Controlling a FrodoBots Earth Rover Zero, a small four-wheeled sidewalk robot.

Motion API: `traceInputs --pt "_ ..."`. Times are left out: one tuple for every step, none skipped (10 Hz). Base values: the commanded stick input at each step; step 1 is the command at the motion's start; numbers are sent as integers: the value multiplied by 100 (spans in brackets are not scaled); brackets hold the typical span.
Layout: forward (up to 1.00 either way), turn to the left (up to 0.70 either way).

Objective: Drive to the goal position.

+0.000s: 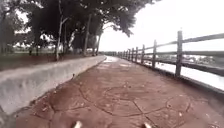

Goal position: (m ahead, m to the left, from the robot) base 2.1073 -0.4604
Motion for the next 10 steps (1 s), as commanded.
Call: traceInputs --pt "50 1" --pt "50 1" --pt "50 1" --pt "50 1" --pt "50 1" --pt "50 1" --pt "50 1" --pt "50 1" --pt "50 1" --pt "50 1"
